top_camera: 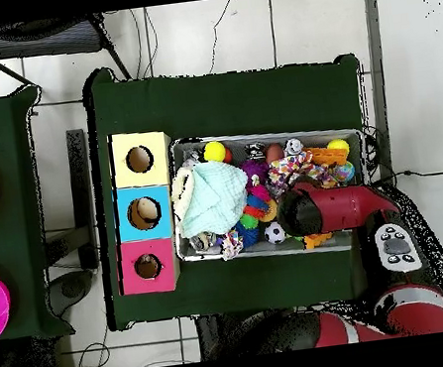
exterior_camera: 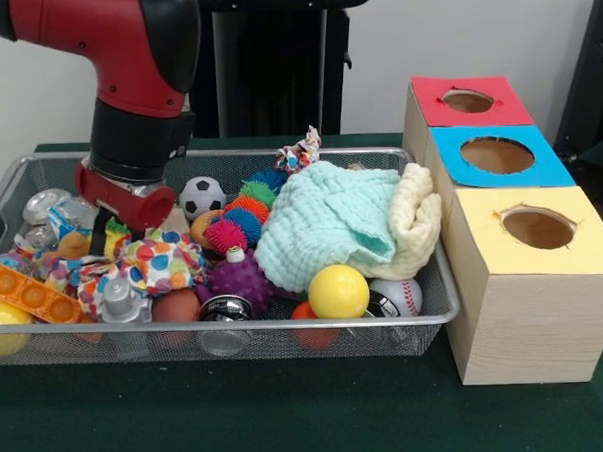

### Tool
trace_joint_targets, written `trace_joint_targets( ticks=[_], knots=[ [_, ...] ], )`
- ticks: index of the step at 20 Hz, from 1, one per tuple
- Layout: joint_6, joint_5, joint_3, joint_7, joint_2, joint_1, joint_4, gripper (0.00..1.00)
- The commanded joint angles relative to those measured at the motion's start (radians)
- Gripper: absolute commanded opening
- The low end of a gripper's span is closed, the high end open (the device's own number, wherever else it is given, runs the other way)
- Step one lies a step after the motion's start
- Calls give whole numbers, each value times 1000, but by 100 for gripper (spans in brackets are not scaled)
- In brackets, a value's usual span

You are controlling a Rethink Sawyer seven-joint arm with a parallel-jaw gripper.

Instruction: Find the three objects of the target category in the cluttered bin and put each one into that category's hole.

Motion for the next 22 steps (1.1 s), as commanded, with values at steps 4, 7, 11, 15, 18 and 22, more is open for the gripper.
trace_joint_targets(
  ticks=[4,7,11,15,18,22],
  knots=[
    [113,27,33,-35,-96,-26,-8,100],
    [164,37,61,-74,-132,-53,8,100],
    [195,36,112,-116,-106,-104,5,100],
    [213,28,139,-133,-87,-129,1,100],
    [240,22,162,-155,-69,-150,-5,100],
    [258,19,192,-164,-36,-178,-1,100]
  ],
)
